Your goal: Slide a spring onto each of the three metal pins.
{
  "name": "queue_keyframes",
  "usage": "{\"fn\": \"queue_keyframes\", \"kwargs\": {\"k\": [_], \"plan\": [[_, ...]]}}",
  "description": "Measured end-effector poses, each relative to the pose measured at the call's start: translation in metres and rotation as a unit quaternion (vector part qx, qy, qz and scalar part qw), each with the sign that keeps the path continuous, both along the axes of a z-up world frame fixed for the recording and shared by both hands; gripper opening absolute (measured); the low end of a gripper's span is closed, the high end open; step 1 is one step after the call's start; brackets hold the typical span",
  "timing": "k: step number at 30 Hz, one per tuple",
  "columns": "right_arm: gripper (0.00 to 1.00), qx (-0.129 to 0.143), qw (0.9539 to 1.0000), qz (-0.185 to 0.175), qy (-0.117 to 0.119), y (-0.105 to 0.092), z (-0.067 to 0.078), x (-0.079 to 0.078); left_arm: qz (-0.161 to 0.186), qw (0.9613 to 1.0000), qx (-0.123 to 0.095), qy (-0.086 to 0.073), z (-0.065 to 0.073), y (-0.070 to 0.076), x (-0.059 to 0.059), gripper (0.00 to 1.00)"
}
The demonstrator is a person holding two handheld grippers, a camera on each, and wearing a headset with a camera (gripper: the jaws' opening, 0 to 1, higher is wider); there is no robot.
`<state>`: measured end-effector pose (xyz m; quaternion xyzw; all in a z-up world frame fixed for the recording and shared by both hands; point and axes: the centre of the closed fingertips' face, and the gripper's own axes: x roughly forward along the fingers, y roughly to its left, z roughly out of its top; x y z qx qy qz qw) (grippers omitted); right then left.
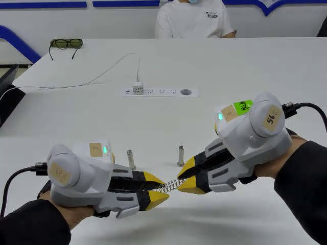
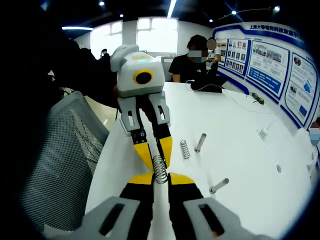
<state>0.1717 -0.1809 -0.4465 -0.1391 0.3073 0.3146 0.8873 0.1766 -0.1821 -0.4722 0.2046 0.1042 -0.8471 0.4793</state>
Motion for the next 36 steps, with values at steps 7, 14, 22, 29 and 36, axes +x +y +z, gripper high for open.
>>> {"fn": "queue_keyframes", "kwargs": {"k": [7,14,22,29,36], "plan": [[0.11,0.001,0.9998,0.004,-0.018,0.006,0.010,0.006,-0.001,1.0000,0.000,0.001,0.001,0.000,-0.002,0.11],[0.12,0.011,0.9992,0.005,-0.039,0.013,0.020,0.012,-0.005,1.0000,-0.004,0.004,0.003,-0.002,-0.006,0.11],[0.12,0.014,0.9984,0.008,-0.053,0.020,0.025,0.018,-0.007,0.9999,-0.008,0.010,0.005,-0.004,-0.009,0.11],[0.13,0.019,0.9987,0.003,-0.048,0.021,0.022,0.020,0.001,0.9995,-0.016,0.026,0.008,-0.005,-0.006,0.10],[0.13,0.028,0.9984,-0.005,-0.050,0.020,0.021,0.020,0.001,0.9996,-0.016,0.025,0.008,-0.006,-0.005,0.10]]}}
